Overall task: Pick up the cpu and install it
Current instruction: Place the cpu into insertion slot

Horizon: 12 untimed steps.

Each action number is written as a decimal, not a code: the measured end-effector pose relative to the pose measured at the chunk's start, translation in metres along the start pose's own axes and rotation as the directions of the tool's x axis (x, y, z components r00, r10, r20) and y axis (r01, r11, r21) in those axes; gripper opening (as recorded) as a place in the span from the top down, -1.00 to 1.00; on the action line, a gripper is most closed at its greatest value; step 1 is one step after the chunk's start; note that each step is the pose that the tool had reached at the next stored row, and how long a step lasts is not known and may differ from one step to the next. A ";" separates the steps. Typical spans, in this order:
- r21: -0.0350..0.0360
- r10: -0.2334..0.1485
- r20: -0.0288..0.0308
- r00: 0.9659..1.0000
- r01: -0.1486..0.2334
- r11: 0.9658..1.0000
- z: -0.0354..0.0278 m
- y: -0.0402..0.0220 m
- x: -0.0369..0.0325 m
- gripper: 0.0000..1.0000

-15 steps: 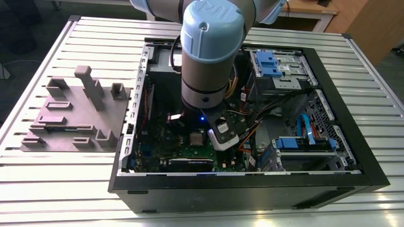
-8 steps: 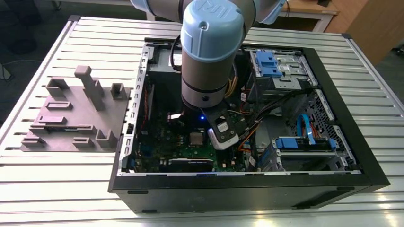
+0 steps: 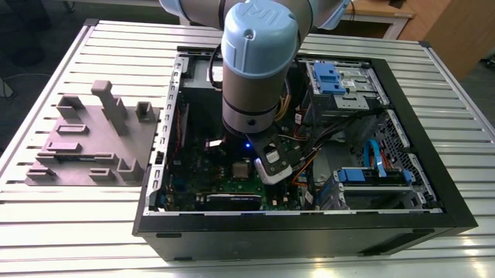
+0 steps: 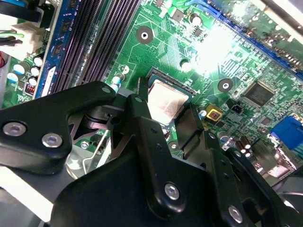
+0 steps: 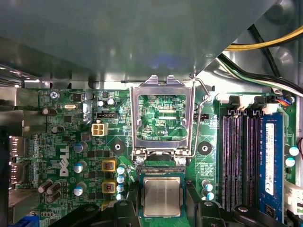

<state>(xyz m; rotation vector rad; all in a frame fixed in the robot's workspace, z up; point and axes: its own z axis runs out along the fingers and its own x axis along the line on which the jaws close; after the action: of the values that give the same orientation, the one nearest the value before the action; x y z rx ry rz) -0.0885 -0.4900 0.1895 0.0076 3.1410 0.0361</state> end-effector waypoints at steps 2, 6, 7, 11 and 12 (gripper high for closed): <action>0.000 0.000 0.000 1.000 0.000 1.000 0.0001 0.0000 0.0000 0.06; 0.000 0.000 0.000 1.000 0.000 1.000 0.0004 0.0000 0.0000 0.06; 0.000 0.000 0.000 1.000 0.000 1.000 0.0004 0.0000 0.0000 0.06; 0.000 0.000 0.000 1.000 0.000 1.000 0.0006 0.0000 0.0000 0.06; 0.000 0.000 0.000 1.000 0.000 1.000 0.0007 0.0000 0.0000 0.06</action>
<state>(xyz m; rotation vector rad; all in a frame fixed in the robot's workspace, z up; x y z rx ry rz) -0.0885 -0.4901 0.1888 0.0076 3.1409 0.0362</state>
